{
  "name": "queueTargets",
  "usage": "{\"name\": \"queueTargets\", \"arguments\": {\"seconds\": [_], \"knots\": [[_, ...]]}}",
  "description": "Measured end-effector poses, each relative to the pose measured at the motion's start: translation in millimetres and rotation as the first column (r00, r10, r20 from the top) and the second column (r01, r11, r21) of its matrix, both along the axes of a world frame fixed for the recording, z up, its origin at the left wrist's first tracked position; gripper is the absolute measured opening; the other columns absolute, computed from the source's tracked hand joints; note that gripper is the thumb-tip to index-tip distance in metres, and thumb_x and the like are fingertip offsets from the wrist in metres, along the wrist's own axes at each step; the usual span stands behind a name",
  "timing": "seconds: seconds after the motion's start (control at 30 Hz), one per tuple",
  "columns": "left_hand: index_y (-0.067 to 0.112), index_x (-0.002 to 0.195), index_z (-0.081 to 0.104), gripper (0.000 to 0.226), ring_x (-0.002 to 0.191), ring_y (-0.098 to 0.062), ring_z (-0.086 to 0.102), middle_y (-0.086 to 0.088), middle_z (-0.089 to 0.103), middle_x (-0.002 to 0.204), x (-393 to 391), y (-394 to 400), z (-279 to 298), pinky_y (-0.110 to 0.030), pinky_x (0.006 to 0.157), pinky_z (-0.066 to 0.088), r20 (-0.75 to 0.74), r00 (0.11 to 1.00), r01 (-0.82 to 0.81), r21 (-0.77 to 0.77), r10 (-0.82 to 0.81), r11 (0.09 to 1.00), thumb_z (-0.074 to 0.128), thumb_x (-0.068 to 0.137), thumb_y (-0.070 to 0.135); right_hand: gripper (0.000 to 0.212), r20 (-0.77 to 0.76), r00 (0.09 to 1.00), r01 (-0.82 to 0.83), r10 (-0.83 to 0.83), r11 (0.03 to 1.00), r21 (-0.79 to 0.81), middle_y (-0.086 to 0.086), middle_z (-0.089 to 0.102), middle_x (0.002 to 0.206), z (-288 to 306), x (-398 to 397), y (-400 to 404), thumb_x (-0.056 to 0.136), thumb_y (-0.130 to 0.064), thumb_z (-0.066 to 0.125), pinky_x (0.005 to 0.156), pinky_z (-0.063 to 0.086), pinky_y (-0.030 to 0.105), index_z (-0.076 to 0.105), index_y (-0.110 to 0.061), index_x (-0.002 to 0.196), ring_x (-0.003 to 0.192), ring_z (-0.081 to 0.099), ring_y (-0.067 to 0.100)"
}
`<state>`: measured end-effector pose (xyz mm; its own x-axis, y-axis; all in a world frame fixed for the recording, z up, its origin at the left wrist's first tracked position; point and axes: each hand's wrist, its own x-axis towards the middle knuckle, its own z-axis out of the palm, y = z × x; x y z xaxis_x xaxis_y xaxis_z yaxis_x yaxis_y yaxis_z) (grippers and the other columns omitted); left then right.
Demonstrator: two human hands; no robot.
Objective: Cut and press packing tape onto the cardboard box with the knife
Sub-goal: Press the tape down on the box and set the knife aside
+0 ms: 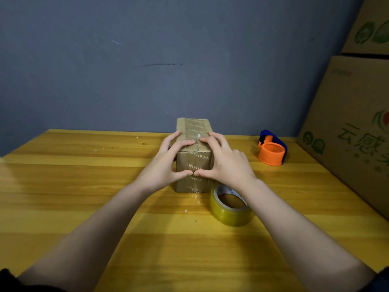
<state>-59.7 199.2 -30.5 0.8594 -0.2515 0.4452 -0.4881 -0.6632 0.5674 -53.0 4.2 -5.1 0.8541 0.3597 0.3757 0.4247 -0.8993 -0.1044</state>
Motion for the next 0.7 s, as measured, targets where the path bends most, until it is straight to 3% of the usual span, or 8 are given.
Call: {"name": "queueTargets", "arguments": {"seconds": [0.17,0.27,0.33,0.43,0.57,0.63,0.7], "knots": [[0.046,0.132,0.035,0.082,0.137,-0.002,0.021,0.005,0.010,0.155,-2,0,2,-0.034,0.115,0.032,-0.010,1.000,0.022,0.024,-0.022,0.999,0.082,0.069,0.021,0.093,0.018,1.000,-0.004,0.005,1.000,-0.030,-0.006,0.020,0.153,-1,-1,1,0.065,-0.066,0.069,0.083,0.049,0.040,0.026,-0.033,0.140,0.106,0.063,0.030],[0.047,0.131,0.037,0.077,0.137,-0.002,0.021,0.008,0.011,0.155,-3,1,4,-0.035,0.113,0.034,-0.059,0.997,0.042,-0.003,-0.042,0.999,0.081,0.071,0.026,0.095,-0.047,0.998,-0.049,0.050,0.998,0.032,-0.007,0.018,0.153,-2,3,-2,0.063,-0.065,0.071,0.084,0.049,0.042,0.026,-0.034,0.141,0.112,0.059,0.028],[0.042,0.129,0.047,0.060,0.138,-0.004,0.024,0.010,0.017,0.153,-3,1,6,-0.036,0.111,0.037,-0.077,0.996,0.044,-0.115,-0.053,0.992,0.075,0.077,0.035,0.086,-0.088,0.993,-0.070,0.080,0.991,0.110,-0.010,0.020,0.152,-2,6,-5,0.068,-0.069,0.063,0.086,0.048,0.042,0.028,-0.037,0.139,0.117,0.056,0.026],[0.039,0.121,0.058,0.033,0.136,-0.002,0.028,0.006,0.028,0.150,-3,-2,9,-0.021,0.106,0.031,-0.043,0.999,0.010,-0.210,-0.019,0.978,0.060,0.088,0.034,0.060,-0.076,0.992,-0.081,0.098,0.976,0.202,-0.014,0.024,0.149,-2,8,-7,0.084,-0.069,0.040,0.087,0.049,0.042,0.033,-0.041,0.136,0.117,0.056,0.024],[0.038,0.118,0.059,0.029,0.133,0.001,0.029,0.004,0.032,0.148,-3,-2,10,-0.011,0.102,0.024,-0.016,1.000,0.000,-0.192,-0.003,0.981,0.058,0.090,0.030,0.052,-0.054,0.993,-0.091,0.106,0.970,0.226,-0.014,0.027,0.148,-3,7,-6,0.089,-0.065,0.034,0.084,0.050,0.041,0.036,-0.041,0.134,0.113,0.058,0.023],[0.038,0.119,0.058,0.032,0.134,0.000,0.029,0.003,0.032,0.149,-1,0,7,-0.015,0.106,0.026,-0.015,1.000,0.008,-0.189,-0.011,0.982,0.061,0.089,0.029,0.053,-0.068,0.991,-0.095,0.112,0.970,0.223,-0.013,0.026,0.149,-3,8,-7,0.088,-0.065,0.036,0.084,0.050,0.041,0.036,-0.041,0.135,0.114,0.057,0.024],[0.040,0.123,0.057,0.041,0.137,-0.003,0.028,0.005,0.029,0.150,2,4,4,-0.031,0.112,0.034,-0.027,0.999,0.027,-0.177,-0.032,0.984,0.066,0.085,0.028,0.056,-0.072,0.990,-0.103,0.118,0.976,0.190,-0.012,0.024,0.150,-3,10,-9,0.087,-0.065,0.040,0.084,0.051,0.041,0.033,-0.040,0.136,0.114,0.057,0.025]]}}
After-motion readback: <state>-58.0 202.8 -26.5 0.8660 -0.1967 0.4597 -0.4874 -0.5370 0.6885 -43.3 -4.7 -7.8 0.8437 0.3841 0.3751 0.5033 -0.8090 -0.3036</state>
